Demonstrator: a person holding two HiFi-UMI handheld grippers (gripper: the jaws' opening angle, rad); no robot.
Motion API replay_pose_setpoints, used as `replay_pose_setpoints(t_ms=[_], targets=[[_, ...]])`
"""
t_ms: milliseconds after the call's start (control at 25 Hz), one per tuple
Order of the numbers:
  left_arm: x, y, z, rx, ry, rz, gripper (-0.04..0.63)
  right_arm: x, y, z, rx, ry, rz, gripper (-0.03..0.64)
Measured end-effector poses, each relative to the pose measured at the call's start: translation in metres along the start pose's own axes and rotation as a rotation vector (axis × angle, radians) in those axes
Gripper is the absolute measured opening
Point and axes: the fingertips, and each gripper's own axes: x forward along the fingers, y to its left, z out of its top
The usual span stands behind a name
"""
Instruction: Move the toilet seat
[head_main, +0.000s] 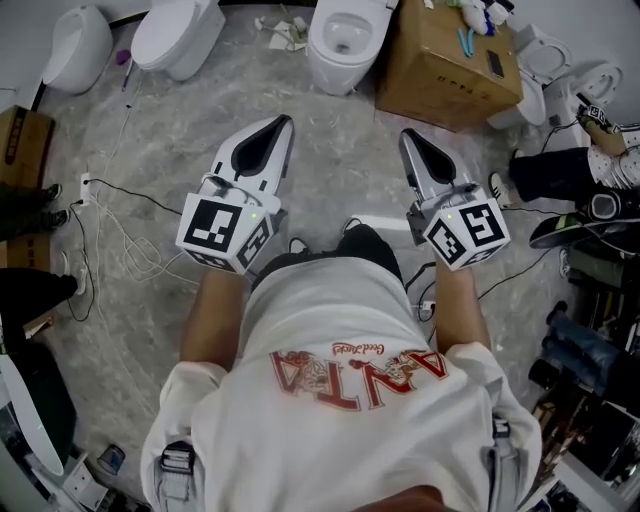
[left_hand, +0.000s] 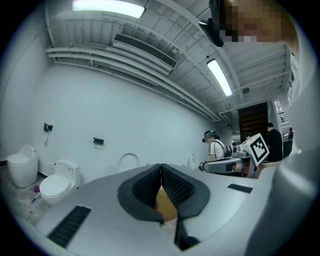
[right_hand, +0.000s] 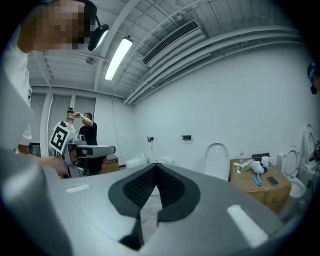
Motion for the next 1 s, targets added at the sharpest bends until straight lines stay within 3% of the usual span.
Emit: replay_pose_setpoints(t_ms=[400,600,1000], targets=[[-0.004,0.053,-0.006,-0.037,-0.011,0.087,0.009,0.056,0.003,0.001,-0.002,0.029,0.072,0.002],[0.011,0.078,0.0,-0.017,0.001,0.107,0.009,0.094,-0.008,0.007,0.014,0.012,0.099,0.002],[0.115,0.113,0.008,-0.003,0.049,0.115,0.009,0.156,-0.102,0.017,0.073,0.008,0.101,0.002]])
